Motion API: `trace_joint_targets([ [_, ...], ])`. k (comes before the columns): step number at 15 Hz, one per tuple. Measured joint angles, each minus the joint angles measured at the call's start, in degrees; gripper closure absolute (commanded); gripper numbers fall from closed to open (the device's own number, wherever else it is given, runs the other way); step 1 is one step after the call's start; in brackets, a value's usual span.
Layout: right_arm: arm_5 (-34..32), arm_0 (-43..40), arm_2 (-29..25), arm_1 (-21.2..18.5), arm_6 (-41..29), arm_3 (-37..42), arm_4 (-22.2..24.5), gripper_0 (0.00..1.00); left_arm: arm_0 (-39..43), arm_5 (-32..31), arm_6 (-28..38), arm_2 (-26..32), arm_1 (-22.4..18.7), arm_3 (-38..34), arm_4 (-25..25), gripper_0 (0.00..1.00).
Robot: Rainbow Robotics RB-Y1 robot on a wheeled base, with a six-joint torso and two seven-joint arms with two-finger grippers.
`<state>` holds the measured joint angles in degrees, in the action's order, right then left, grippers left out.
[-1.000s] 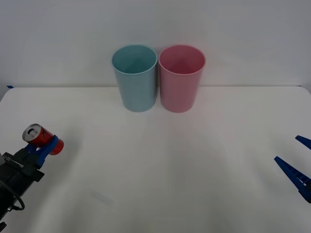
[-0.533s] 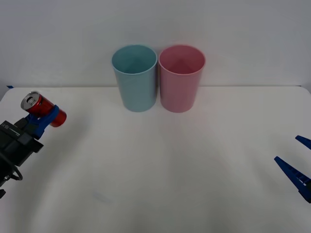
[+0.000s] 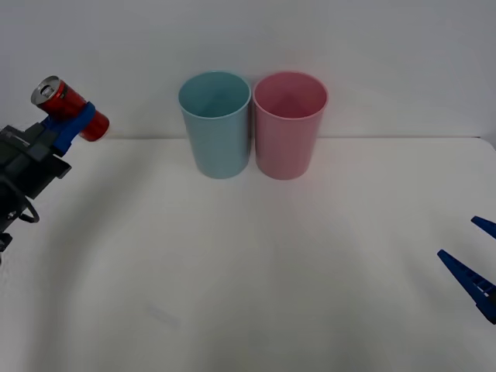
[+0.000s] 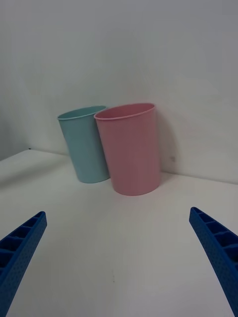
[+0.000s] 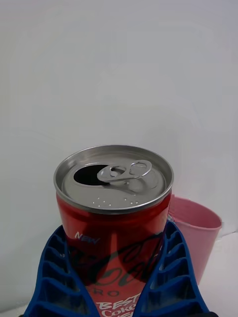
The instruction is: Grasp the object on the table and drop it into the matching bin: aluminum can to the light blue bin, PET bottle to the pink bin.
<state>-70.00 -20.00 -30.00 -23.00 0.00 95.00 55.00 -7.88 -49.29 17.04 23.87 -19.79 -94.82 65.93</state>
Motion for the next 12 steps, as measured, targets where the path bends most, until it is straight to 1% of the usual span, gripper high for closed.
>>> trace_joint_targets([
  [3, 0.0, 0.0, 0.0, 0.0, 0.0, 0.0, 0.0, 0.00, -5.9, 4.0, 6.3, -3.6, 0.0, 0.6, 5.7, 1.00],
  [4, 0.0, 0.0, 0.0, 0.0, 0.0, 0.0, 0.0, 0.00, -8.5, 4.8, 7.8, -5.0, 0.0, 2.2, 7.2, 1.00],
  [8, 0.0, 0.0, 0.0, 0.0, 0.0, 0.0, 0.0, 0.00, -20.1, 5.0, 7.3, -7.8, 0.0, 14.0, 10.9, 1.00],
  [12, 0.0, 0.0, 0.0, 0.0, 0.0, 0.0, 0.0, 0.00, -30.3, 5.2, 5.3, -9.8, 0.1, 25.5, 14.2, 0.99],
])
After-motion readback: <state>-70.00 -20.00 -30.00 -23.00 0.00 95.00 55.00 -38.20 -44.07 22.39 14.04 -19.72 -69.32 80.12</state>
